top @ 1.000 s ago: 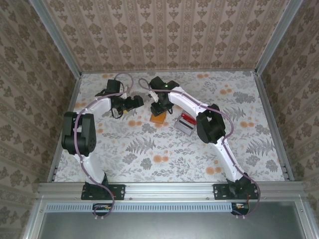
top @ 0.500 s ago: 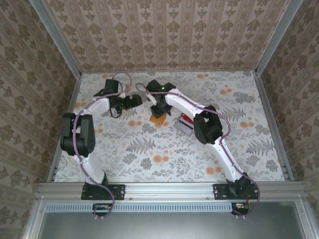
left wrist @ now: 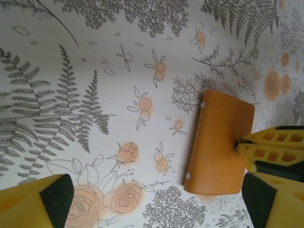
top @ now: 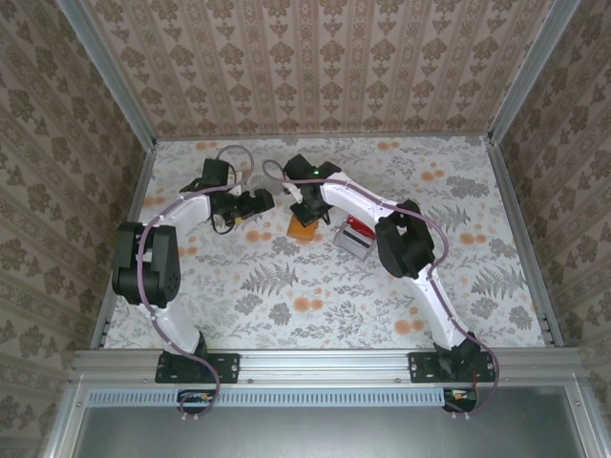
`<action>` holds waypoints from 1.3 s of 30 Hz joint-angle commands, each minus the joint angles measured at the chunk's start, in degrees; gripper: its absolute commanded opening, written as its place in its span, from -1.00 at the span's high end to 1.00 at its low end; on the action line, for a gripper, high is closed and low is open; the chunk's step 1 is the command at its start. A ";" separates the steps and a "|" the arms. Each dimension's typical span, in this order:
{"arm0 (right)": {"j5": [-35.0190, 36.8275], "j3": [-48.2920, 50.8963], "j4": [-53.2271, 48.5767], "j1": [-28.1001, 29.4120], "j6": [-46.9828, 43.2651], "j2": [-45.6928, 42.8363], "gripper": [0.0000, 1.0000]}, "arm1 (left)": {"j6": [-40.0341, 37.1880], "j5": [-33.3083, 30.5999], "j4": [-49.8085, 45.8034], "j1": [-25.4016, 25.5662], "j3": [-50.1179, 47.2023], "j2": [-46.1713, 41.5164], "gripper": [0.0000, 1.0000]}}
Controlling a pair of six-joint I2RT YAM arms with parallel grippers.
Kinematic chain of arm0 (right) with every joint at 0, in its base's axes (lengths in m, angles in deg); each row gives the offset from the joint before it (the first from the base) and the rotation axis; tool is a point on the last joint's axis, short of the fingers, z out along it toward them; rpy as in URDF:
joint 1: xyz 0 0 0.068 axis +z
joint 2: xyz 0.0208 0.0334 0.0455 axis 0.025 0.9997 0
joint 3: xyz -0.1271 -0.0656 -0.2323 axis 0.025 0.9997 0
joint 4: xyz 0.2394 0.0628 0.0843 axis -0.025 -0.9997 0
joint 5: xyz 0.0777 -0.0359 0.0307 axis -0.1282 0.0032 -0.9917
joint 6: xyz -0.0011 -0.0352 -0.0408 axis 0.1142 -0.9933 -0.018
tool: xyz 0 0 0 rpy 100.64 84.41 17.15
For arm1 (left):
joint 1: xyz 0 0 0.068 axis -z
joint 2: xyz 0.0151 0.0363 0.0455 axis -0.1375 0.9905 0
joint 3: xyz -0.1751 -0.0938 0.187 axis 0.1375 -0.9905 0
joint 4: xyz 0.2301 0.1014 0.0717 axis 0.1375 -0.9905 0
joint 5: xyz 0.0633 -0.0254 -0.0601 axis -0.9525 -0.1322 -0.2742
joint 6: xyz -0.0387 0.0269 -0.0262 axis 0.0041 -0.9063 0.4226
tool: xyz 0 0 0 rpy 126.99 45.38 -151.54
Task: Put the credit cards into the card holder
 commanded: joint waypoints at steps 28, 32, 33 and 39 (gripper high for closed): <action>-14.32 45.22 33.05 2.14 18.96 -33.95 0.83 | -1.90 -4.56 6.42 10.54 -15.69 -18.75 -0.71; -15.01 45.08 34.80 2.07 19.23 -35.05 0.83 | -0.30 -2.86 7.41 11.28 -15.61 -17.22 -0.71; -14.91 44.78 34.65 2.06 19.22 -34.93 0.83 | 0.33 -2.58 7.83 11.37 -15.78 -16.81 -0.71; -14.86 46.14 35.27 1.38 19.24 -36.61 0.83 | 1.97 0.13 10.13 11.53 -17.10 -15.56 -0.70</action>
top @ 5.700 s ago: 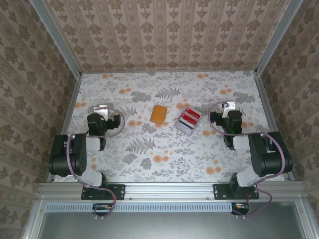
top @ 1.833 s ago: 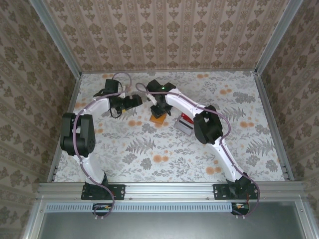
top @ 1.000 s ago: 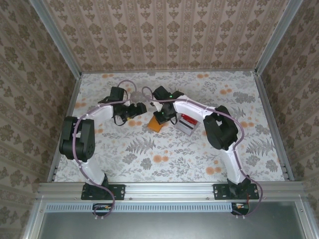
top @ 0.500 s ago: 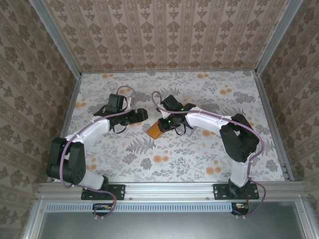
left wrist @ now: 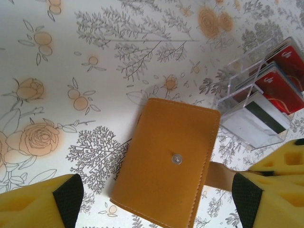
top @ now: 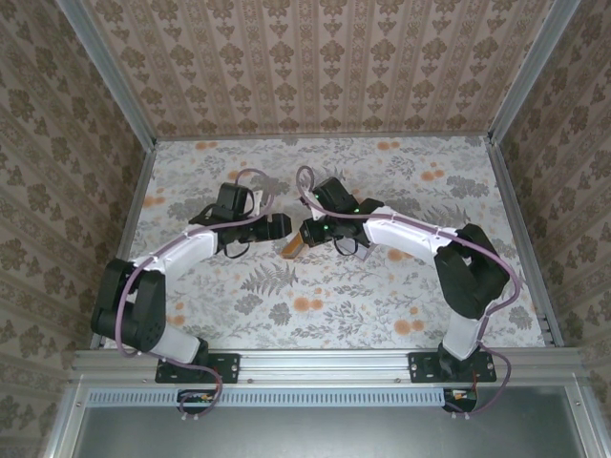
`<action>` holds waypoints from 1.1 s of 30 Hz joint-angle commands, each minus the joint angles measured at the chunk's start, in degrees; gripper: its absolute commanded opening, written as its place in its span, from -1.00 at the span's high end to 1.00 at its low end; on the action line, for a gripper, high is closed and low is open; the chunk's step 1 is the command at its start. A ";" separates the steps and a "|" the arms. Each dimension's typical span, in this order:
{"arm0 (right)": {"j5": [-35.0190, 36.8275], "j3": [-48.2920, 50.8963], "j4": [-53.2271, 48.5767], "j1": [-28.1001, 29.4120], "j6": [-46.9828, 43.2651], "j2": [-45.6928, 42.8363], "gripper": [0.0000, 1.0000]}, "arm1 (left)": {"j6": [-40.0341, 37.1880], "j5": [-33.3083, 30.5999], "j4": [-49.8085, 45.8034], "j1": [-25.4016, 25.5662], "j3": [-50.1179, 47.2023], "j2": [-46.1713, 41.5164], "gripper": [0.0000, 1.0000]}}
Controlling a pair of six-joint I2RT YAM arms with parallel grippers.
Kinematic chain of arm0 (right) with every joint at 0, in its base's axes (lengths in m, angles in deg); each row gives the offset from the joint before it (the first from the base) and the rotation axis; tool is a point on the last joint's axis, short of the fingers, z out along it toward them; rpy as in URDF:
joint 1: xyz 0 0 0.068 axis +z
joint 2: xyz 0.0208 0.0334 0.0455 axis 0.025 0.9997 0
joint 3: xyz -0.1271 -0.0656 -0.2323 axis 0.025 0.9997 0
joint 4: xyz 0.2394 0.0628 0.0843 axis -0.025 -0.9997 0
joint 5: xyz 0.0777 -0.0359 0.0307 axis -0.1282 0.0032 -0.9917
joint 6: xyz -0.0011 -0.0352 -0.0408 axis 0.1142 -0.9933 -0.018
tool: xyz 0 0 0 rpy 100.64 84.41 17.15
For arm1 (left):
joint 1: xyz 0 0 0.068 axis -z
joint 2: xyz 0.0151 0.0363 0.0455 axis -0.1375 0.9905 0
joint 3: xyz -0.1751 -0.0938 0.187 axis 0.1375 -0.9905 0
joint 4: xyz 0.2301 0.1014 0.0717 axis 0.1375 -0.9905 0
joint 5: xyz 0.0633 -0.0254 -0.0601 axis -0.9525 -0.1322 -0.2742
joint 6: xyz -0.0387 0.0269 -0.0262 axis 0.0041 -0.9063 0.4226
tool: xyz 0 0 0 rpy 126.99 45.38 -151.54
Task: Put the credit cards into the card holder
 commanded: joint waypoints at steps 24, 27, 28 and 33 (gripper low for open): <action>-4.65 5.60 8.99 -4.04 5.57 -6.72 0.84 | 1.79 8.10 4.73 4.13 2.79 7.50 -0.70; -5.23 6.11 9.95 -4.44 6.21 -6.68 0.84 | 1.57 7.07 4.86 4.06 2.56 9.26 -0.65; -5.31 6.19 10.08 -4.52 6.20 -6.59 0.84 | 1.71 7.51 5.16 4.09 2.63 9.87 -0.60; -5.49 6.78 10.17 -5.05 6.63 -6.32 0.84 | 2.56 8.83 7.12 4.13 2.57 12.01 -0.50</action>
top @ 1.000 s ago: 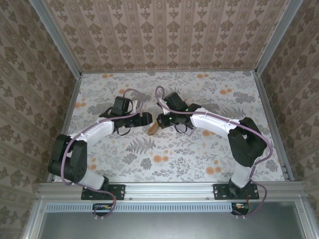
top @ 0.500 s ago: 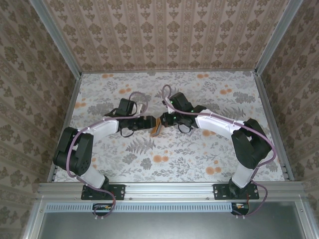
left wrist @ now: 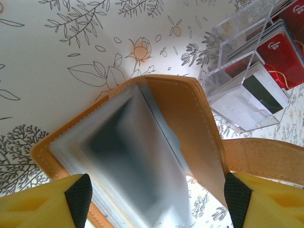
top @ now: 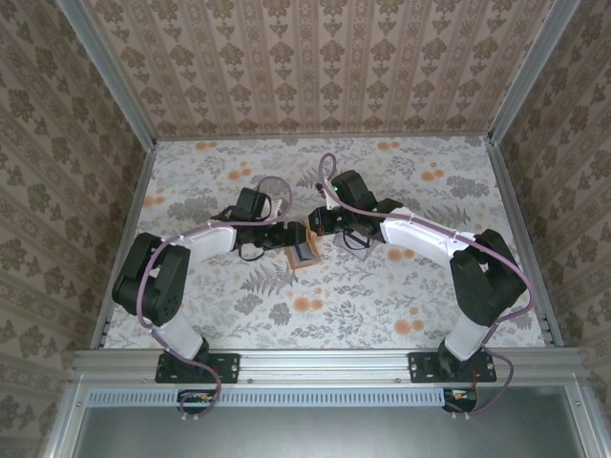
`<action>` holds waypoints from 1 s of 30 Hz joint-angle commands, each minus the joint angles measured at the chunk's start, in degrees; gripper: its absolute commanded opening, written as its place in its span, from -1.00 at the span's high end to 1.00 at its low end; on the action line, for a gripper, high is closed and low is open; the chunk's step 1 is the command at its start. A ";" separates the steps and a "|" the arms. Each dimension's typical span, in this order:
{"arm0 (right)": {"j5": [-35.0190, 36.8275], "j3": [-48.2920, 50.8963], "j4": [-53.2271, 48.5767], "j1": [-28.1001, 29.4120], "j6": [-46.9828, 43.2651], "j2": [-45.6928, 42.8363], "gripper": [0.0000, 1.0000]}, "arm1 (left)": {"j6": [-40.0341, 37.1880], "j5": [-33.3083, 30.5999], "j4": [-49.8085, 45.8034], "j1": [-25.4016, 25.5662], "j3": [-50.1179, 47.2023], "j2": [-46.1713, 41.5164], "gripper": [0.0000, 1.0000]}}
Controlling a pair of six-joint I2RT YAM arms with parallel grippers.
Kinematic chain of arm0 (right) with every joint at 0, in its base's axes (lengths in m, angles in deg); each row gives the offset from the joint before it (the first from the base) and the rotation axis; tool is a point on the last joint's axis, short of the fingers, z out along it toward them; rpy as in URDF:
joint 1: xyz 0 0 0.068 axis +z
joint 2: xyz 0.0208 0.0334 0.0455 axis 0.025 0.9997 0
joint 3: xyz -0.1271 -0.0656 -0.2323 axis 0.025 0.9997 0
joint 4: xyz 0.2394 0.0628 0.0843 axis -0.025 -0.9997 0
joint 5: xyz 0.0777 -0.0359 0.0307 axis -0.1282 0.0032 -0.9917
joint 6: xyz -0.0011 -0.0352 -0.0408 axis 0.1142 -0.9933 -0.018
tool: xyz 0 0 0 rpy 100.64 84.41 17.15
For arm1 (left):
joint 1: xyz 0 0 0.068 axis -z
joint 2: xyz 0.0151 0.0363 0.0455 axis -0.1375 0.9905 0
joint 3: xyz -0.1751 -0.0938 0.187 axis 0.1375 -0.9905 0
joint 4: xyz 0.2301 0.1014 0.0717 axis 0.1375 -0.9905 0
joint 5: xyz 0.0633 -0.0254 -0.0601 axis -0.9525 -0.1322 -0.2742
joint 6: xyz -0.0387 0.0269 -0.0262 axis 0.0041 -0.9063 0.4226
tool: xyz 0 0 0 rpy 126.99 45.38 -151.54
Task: Put the credit cards into the card holder
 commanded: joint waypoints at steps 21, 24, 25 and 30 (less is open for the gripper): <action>7.43 13.92 -5.14 -4.91 1.02 -6.25 0.83 | 0.46 -4.59 -1.01 -0.85 -0.88 -2.62 -0.80; 9.15 16.55 -6.18 -4.24 0.93 -8.82 0.83 | 0.69 -4.57 -0.18 -0.85 -1.54 -2.71 -0.81; 10.61 17.36 -6.84 -3.65 0.47 -9.84 0.83 | 0.82 -4.57 0.03 -0.88 -1.70 -2.51 -0.81; 15.92 18.60 -10.89 -1.92 -3.17 -10.89 0.83 | 2.13 -2.97 2.56 -0.83 -2.78 -0.89 -0.76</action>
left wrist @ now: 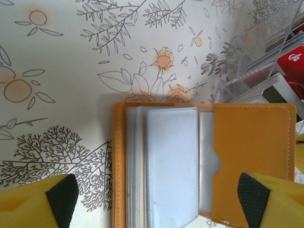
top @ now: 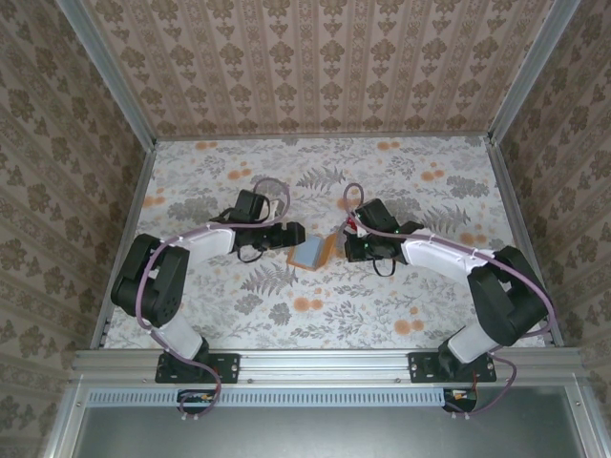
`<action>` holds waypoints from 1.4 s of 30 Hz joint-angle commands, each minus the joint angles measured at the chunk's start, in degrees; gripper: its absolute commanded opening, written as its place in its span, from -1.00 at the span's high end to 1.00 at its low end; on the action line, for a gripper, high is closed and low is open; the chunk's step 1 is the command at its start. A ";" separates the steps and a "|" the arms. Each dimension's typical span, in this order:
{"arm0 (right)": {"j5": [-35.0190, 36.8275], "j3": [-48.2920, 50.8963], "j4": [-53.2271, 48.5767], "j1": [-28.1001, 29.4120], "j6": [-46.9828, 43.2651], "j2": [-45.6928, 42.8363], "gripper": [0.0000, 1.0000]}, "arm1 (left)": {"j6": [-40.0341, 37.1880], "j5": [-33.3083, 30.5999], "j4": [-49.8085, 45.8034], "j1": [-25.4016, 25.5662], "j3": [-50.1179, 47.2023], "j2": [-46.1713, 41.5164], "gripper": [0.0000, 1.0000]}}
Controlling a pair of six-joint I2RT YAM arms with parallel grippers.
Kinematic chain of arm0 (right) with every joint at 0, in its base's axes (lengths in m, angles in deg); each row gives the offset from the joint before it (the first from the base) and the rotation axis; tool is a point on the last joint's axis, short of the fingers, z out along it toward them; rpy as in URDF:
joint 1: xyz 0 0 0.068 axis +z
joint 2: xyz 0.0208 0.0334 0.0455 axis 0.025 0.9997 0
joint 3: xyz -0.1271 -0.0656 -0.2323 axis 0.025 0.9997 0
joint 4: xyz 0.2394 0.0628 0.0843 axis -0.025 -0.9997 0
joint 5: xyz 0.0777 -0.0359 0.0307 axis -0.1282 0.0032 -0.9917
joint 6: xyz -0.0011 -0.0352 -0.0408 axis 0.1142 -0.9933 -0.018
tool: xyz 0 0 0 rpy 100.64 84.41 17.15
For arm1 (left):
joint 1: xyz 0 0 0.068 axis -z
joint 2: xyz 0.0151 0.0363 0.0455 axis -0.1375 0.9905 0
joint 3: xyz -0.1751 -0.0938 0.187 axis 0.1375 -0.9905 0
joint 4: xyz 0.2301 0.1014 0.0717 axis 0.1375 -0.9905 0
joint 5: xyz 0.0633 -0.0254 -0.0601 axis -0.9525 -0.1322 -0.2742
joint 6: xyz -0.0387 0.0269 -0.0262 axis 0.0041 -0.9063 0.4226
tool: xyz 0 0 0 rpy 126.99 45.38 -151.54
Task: Put the credit cards into the card holder
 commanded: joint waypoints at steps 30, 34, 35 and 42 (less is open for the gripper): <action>4.93 0.65 -4.02 -9.23 -5.05 -0.45 0.30 | 4.11 3.72 6.13 1.87 -3.00 2.70 -0.55; 2.85 0.05 -8.96 -9.02 -5.57 -6.59 0.18 | 3.84 2.67 5.38 1.87 -2.44 2.62 -0.57; 2.52 -0.17 -9.87 -8.86 -5.75 -7.85 0.17 | 3.90 2.59 5.37 1.87 -2.23 2.67 -0.57; 1.30 -3.50 -15.02 -3.23 -8.32 -13.99 0.07 | 5.13 1.78 5.55 1.87 -1.81 2.17 -0.59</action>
